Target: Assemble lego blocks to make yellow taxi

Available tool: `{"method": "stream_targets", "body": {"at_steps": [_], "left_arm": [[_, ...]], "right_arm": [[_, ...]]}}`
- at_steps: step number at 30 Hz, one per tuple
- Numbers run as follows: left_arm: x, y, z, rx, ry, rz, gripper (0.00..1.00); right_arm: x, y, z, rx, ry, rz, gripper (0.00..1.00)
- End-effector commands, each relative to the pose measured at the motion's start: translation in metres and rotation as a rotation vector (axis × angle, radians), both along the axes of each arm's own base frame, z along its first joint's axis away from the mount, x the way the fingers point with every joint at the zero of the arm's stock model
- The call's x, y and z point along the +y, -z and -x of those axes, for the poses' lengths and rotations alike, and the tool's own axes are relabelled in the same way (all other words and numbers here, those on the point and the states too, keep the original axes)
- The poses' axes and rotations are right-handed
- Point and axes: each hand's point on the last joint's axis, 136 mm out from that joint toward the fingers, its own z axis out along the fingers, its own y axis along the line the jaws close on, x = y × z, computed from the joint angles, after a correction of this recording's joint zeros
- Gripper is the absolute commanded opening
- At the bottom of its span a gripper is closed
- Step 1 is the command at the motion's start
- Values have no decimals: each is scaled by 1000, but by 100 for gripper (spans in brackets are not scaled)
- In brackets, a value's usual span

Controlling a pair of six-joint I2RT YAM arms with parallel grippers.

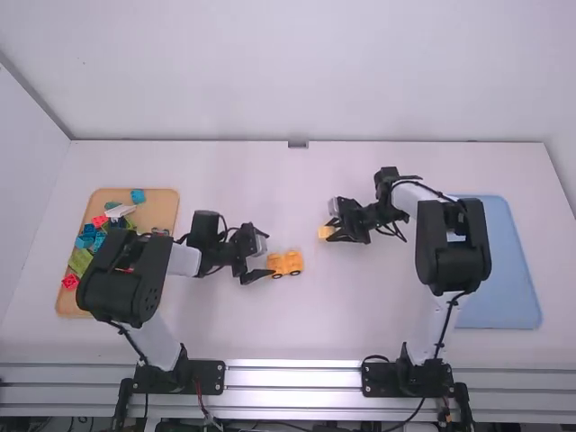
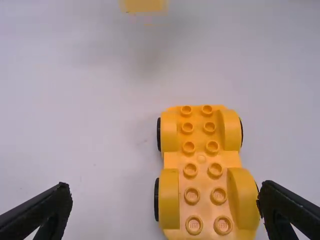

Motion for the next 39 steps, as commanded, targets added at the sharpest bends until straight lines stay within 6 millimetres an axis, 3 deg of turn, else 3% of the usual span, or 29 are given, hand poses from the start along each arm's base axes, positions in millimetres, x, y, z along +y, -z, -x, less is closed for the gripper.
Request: {"method": "stream_targets", "body": {"at_steps": [1, 8, 13, 18, 24, 31, 36, 39], "left_arm": [[-8, -2, 13, -2, 52, 44, 99], [-9, -2, 15, 33, 50, 60, 99], [-24, 0, 23, 79, 96, 40, 99], [-29, 16, 19, 53, 67, -71, 99], [-27, 29, 11, 41, 50, -71, 99], [-29, 32, 9, 41, 57, -67, 100], [-28, 33, 8, 34, 54, -74, 64], [-28, 33, 8, 30, 54, -78, 62]], "right_arm": [[10, -16, -3, -53, -27, -12, 19], [13, -16, -2, -58, -38, -10, 18], [14, -18, -3, -60, -37, -13, 18], [14, -18, -3, -60, -38, -17, 18], [14, -18, -3, -62, -37, -17, 19], [14, -18, -3, -60, -38, -17, 19], [14, -18, -3, -59, -37, -18, 18], [14, -18, -3, -59, -37, -18, 18]]}}
